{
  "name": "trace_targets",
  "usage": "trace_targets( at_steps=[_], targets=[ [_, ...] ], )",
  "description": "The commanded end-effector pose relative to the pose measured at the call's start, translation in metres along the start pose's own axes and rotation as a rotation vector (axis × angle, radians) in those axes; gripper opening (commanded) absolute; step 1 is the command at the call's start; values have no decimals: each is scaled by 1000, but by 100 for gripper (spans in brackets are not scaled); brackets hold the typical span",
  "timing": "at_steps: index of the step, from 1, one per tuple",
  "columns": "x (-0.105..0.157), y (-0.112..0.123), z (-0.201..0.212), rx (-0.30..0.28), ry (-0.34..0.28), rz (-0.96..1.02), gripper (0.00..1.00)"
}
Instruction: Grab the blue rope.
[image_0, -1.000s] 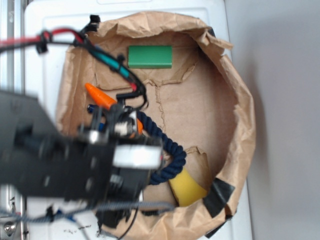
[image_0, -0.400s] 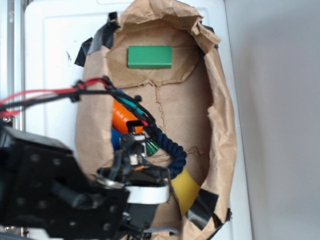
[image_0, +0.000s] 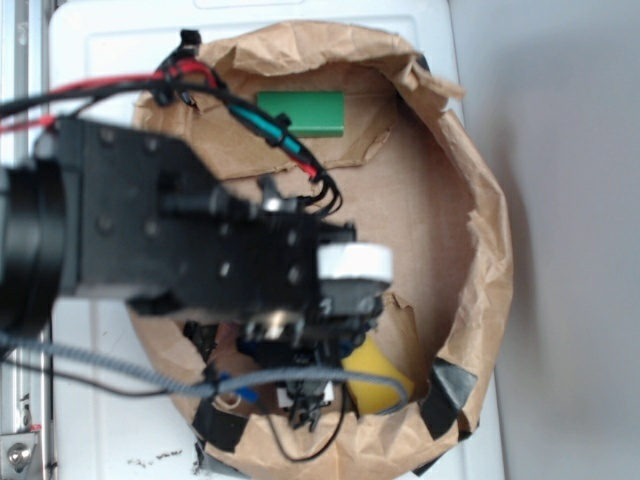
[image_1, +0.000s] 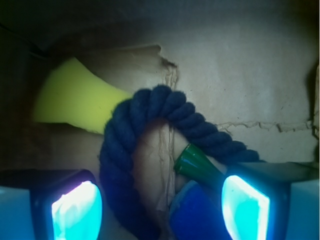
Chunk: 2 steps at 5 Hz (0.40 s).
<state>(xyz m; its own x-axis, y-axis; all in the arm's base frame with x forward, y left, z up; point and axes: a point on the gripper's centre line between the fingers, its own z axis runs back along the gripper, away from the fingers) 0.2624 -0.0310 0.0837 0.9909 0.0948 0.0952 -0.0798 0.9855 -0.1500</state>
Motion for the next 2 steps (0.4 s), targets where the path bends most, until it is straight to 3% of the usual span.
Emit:
trace_targets(
  at_steps=[1, 2],
  targets=[
    [6, 14, 16, -36, -43, -14, 100],
    [-1, 14, 9, -160, 26, -78, 100]
  ],
)
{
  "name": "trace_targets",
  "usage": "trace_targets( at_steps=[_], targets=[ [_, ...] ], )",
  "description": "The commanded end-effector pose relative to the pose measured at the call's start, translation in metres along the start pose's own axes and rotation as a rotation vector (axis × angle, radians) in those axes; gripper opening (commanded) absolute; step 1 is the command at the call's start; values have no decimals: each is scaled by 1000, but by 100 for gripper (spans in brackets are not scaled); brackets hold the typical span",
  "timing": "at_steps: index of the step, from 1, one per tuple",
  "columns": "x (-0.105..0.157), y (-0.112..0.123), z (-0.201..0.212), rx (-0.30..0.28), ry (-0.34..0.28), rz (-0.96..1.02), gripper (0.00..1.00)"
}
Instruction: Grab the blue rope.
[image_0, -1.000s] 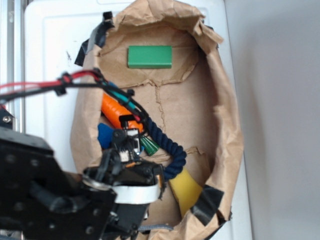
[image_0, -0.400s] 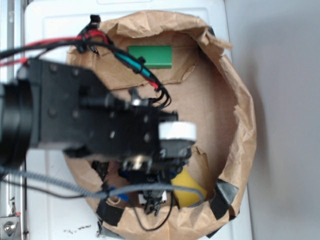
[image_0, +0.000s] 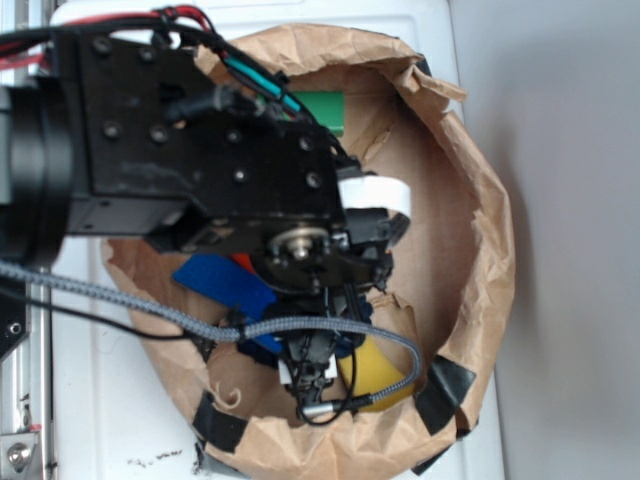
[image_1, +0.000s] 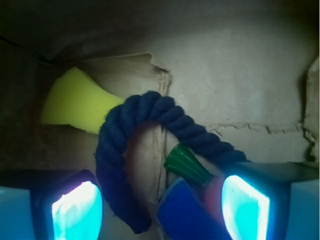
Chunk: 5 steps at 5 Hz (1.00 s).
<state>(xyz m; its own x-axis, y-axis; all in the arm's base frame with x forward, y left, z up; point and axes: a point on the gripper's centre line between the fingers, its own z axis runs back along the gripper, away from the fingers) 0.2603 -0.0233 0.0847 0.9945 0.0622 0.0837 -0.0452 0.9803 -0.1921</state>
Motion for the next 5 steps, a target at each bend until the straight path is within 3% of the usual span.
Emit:
trace_targets(
  at_steps=[1, 3, 4, 5],
  targets=[
    [-6, -1, -1, -110, -30, -15, 100],
    [-22, -36, -33, -92, -62, -43, 100],
    [-23, -47, -37, -106, -50, -61, 100],
    [-19, -54, -47, -78, -62, -65, 100]
  ],
)
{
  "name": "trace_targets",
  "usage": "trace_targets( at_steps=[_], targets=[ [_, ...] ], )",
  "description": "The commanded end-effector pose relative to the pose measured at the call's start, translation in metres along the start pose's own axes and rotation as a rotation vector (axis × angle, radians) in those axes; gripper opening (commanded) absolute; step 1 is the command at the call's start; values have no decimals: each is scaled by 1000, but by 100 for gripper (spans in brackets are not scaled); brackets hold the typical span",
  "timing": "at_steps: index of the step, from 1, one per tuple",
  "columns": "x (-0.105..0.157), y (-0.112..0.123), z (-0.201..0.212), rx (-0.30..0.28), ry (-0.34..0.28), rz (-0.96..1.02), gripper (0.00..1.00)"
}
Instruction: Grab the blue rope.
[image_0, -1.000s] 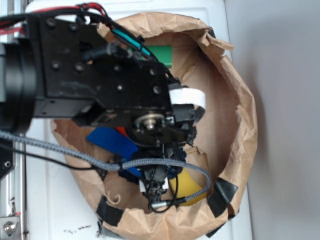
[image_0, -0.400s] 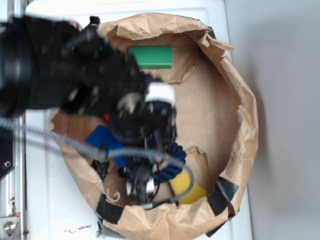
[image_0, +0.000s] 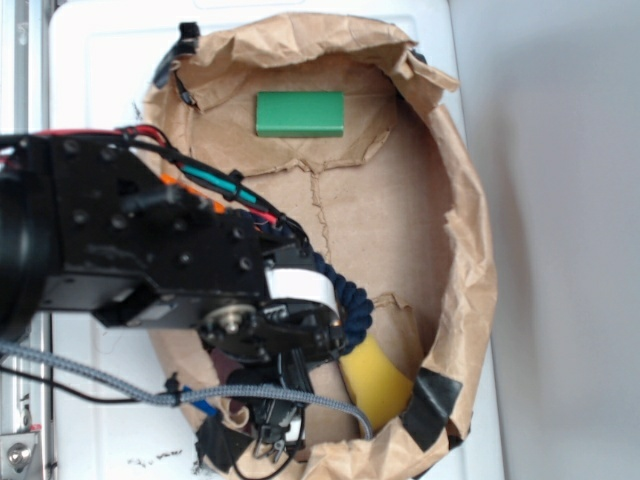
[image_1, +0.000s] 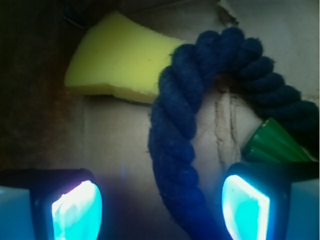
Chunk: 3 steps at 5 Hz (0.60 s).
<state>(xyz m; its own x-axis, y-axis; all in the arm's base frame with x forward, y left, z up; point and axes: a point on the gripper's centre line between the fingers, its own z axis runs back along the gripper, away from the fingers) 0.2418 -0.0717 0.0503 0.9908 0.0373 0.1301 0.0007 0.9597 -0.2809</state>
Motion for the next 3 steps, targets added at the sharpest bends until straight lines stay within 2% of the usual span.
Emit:
trace_targets(
  at_steps=[1, 2, 3],
  targets=[
    [12, -10, -19, 48, -29, -13, 0],
    [17, -6, -10, 47, -46, -5, 0],
    [23, 3, 1, 21, -42, 16, 0]
  ],
)
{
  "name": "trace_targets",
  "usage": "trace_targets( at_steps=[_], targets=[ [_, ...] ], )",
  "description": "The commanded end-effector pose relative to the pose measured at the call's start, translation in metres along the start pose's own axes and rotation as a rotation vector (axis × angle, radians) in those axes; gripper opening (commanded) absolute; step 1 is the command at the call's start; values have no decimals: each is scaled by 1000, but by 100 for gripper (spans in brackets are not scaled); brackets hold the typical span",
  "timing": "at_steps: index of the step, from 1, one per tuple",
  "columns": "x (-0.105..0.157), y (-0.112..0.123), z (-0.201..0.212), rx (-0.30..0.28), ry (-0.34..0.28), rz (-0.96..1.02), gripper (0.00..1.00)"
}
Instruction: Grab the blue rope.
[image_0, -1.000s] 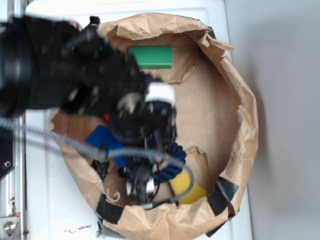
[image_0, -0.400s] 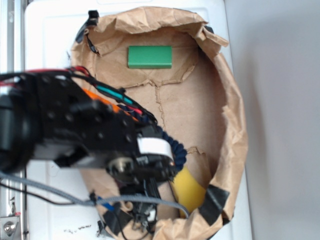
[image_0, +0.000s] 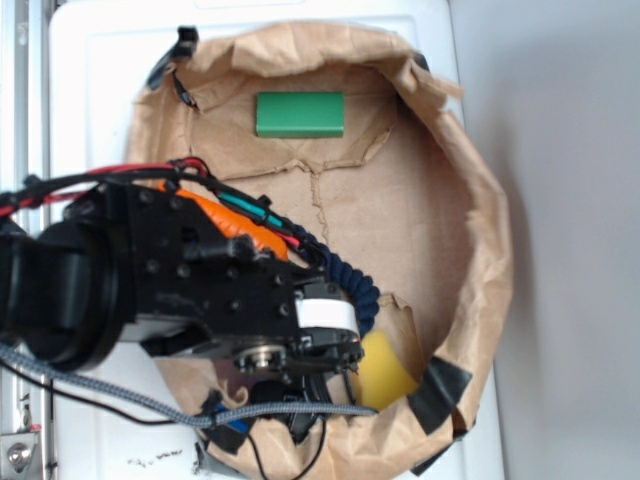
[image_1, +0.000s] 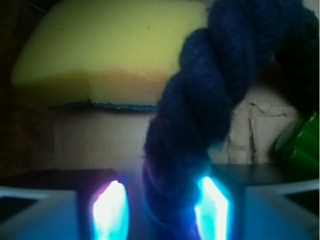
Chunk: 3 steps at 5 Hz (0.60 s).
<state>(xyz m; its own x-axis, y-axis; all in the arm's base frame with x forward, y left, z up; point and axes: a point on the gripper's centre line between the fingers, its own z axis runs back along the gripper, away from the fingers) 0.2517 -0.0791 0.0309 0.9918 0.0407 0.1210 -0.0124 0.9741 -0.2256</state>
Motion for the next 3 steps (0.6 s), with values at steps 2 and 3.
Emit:
trace_targets(
  at_steps=[2, 3],
  targets=[
    [20, 23, 64, -108, 5, 31, 0],
    [21, 24, 96, -87, 35, 49, 0]
  ],
)
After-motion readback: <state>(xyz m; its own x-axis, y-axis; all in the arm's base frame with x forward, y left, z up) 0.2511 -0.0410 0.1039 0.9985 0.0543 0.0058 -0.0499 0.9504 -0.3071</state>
